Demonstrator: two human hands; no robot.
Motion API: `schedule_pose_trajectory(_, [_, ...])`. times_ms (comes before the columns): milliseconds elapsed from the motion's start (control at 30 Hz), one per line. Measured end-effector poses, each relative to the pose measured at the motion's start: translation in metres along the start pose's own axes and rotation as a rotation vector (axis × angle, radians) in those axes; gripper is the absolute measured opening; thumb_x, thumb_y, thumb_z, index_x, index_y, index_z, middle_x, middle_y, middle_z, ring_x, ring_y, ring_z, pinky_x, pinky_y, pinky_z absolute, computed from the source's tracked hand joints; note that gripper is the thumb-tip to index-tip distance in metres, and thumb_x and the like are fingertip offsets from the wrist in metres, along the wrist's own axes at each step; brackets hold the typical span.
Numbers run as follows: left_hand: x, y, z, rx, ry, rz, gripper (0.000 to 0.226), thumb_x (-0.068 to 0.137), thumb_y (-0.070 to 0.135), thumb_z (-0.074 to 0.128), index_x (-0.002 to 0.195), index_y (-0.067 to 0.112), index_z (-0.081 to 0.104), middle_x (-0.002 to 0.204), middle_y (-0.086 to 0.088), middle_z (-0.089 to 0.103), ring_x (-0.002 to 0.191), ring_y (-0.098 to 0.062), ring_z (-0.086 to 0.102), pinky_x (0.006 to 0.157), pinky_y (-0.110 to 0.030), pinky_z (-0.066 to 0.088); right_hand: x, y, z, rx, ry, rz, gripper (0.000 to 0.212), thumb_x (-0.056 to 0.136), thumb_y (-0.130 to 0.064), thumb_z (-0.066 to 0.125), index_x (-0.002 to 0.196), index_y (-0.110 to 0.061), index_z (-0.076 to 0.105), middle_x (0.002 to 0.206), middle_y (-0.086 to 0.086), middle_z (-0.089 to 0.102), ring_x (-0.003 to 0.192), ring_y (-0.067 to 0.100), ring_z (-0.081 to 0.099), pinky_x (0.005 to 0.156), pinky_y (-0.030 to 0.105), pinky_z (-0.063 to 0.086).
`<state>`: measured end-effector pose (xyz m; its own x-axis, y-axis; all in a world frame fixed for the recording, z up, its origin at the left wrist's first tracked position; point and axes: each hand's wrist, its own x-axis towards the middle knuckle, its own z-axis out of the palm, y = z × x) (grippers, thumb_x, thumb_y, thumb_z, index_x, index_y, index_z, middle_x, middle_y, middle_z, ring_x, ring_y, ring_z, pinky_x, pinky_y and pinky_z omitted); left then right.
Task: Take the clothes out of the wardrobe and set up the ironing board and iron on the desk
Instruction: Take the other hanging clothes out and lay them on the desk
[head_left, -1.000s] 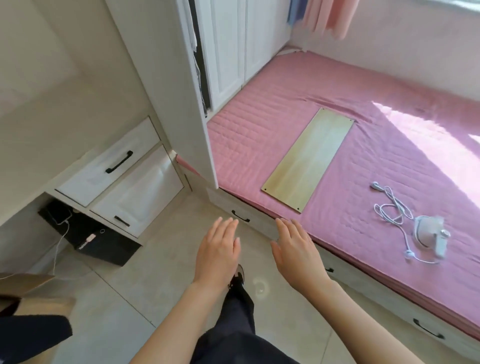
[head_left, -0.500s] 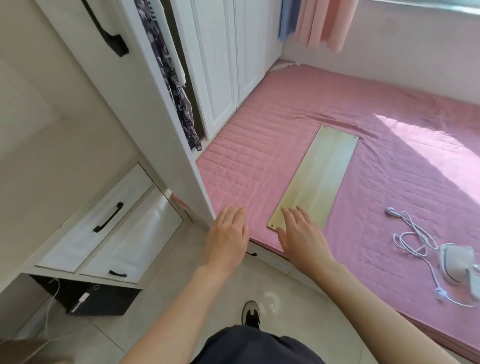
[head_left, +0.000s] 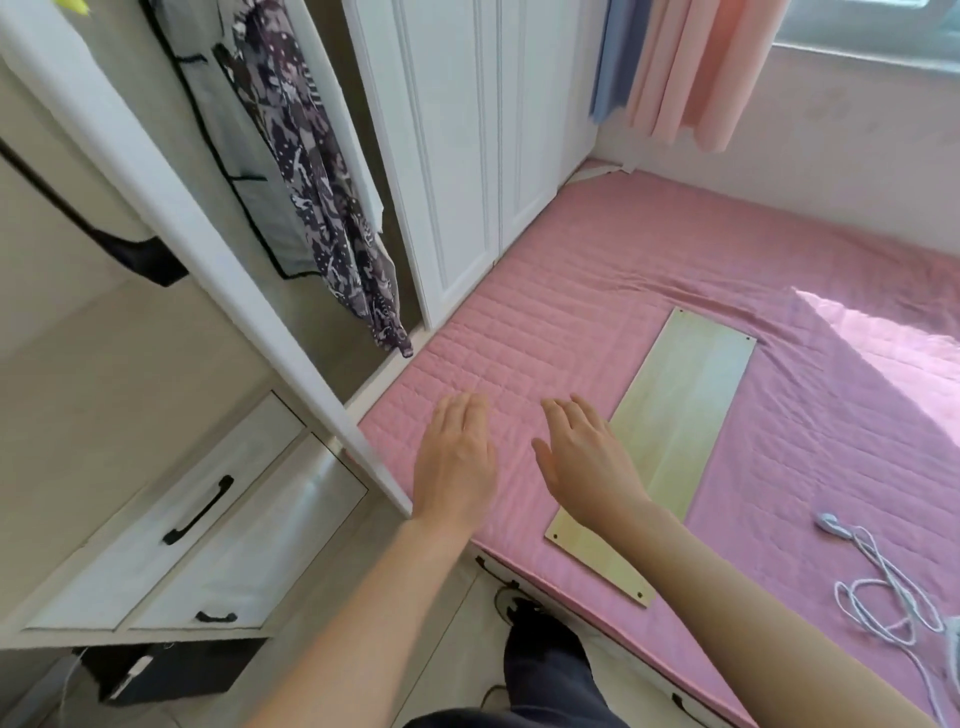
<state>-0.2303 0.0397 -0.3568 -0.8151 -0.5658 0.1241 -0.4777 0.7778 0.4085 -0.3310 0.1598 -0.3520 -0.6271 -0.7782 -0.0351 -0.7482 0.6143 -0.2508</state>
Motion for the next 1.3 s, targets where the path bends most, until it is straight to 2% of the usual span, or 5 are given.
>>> schedule_pose_trajectory(200, [0.081, 0.008, -0.015, 0.036, 0.183, -0.113, 0.044, 0.092, 0.002, 0.045, 0.136, 0.003, 0.046, 0.141, -0.014, 0.049, 0.137, -0.031, 0.036, 0.114, -0.041, 0.028, 0.086, 0.014, -0.025, 0.016, -0.027, -0.115, 0.051, 0.1, -0.032, 0.04, 0.143, -0.005, 0.031, 0.147, 0.011, 0.039, 0.143, 0.028, 0.022, 0.113, 0.039, 0.027])
schedule_pose_trajectory(600, [0.218, -0.02, -0.056, 0.144, 0.349, -0.35, 0.043, 0.094, 0.004, 0.047, 0.137, 0.005, 0.044, 0.14, -0.01, 0.048, 0.137, -0.03, 0.034, 0.109, -0.043, 0.036, 0.261, 0.009, -0.086, 0.001, 0.07, -0.481, 0.051, 0.1, -0.029, 0.04, 0.142, -0.003, 0.032, 0.144, 0.012, 0.044, 0.141, 0.029, 0.026, 0.116, 0.036, 0.022])
schedule_pose_trajectory(1000, [0.331, -0.07, -0.138, 0.316, 0.521, -0.37, 0.042, 0.096, 0.012, 0.048, 0.138, 0.01, 0.043, 0.142, -0.008, 0.047, 0.138, -0.027, 0.034, 0.111, -0.04, 0.034, 0.405, -0.065, -0.156, 0.035, 0.219, -0.719, 0.038, 0.099, -0.025, 0.043, 0.13, -0.003, 0.045, 0.126, 0.012, 0.056, 0.121, 0.028, 0.047, 0.097, 0.034, 0.043])
schedule_pose_trajectory(1200, [0.377, -0.093, -0.195, 0.427, 0.541, -0.302, 0.047, 0.096, 0.017, 0.046, 0.143, 0.014, 0.038, 0.148, -0.007, 0.039, 0.137, -0.027, 0.033, 0.107, -0.042, 0.039, 0.464, -0.114, -0.194, 0.136, 0.162, -0.673, 0.039, 0.101, -0.024, 0.037, 0.134, -0.005, 0.04, 0.134, 0.014, 0.047, 0.122, 0.031, 0.044, 0.097, 0.04, 0.04])
schedule_pose_trajectory(1300, [0.401, -0.106, -0.223, 0.474, 0.563, -0.244, 0.048, 0.096, 0.017, 0.047, 0.143, 0.017, 0.039, 0.148, -0.006, 0.038, 0.134, -0.027, 0.035, 0.101, -0.041, 0.044, 0.492, -0.134, -0.21, 0.15, 0.198, -0.711, 0.035, 0.101, -0.021, 0.037, 0.129, -0.002, 0.044, 0.122, 0.016, 0.053, 0.11, 0.032, 0.051, 0.086, 0.035, 0.042])
